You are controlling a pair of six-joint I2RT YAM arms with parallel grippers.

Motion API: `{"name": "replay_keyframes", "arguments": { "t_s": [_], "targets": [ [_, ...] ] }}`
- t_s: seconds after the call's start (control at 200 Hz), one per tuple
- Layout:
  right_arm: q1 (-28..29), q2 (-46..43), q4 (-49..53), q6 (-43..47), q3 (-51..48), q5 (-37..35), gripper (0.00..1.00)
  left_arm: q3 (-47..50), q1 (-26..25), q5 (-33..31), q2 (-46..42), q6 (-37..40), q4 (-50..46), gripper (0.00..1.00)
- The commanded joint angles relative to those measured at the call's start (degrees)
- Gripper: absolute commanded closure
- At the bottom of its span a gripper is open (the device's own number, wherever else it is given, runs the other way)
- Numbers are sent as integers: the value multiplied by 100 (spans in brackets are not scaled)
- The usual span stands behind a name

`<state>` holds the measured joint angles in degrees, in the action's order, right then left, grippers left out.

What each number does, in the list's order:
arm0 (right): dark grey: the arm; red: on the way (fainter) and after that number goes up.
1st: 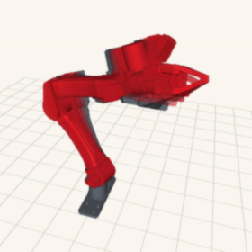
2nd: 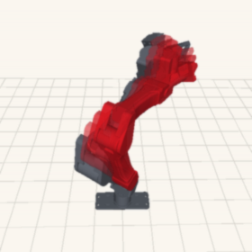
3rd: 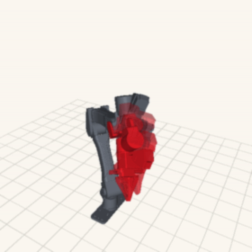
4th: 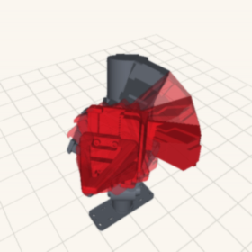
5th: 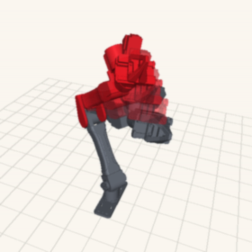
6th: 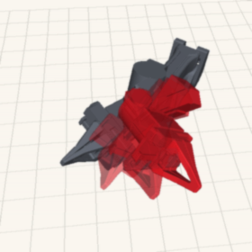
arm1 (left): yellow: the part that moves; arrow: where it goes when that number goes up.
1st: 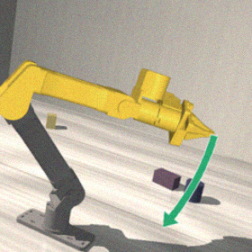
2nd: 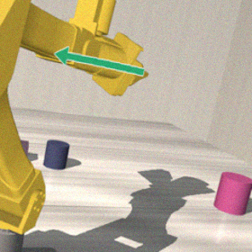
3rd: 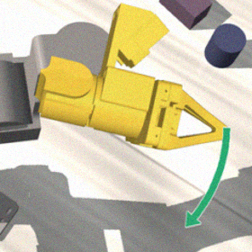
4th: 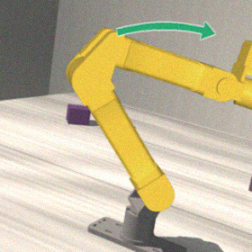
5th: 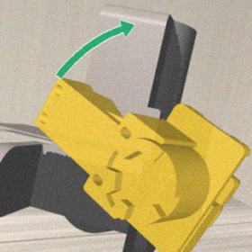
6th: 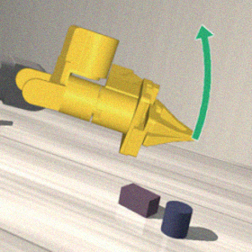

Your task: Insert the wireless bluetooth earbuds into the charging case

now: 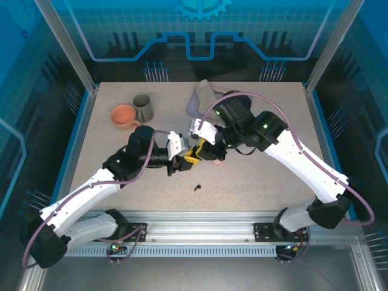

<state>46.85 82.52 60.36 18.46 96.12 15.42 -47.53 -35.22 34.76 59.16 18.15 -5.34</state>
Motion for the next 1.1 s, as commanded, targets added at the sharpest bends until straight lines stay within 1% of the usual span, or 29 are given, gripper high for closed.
{"name": "replay_keyframes", "arguments": {
  "t_s": [0.0, 0.195, 0.92, 1.0, 1.045, 1.096],
  "targets": [
    [89, 62, -7, -53, 32, 155, 78, -212, -65, 92, -14, -4, 257, 100],
    [94, 94, 20, -66, 73, 185, 77, -95, -64, 101, -62, -136, 527, 100],
    [25, 47, 67, -144, 408, 158, 73, 23, -76, 110, 0, -346, 953, 100],
    [17, 47, 59, -154, 434, 147, 71, 24, -79, 113, 8, -347, 950, 100],
    [9, 40, 55, -167, 456, 149, 67, 24, -81, 118, 6, -346, 951, 100],
    [4, 36, 42, -185, 461, 159, 66, 24, -77, 110, -1, -354, 951, 100]
  ]
}}
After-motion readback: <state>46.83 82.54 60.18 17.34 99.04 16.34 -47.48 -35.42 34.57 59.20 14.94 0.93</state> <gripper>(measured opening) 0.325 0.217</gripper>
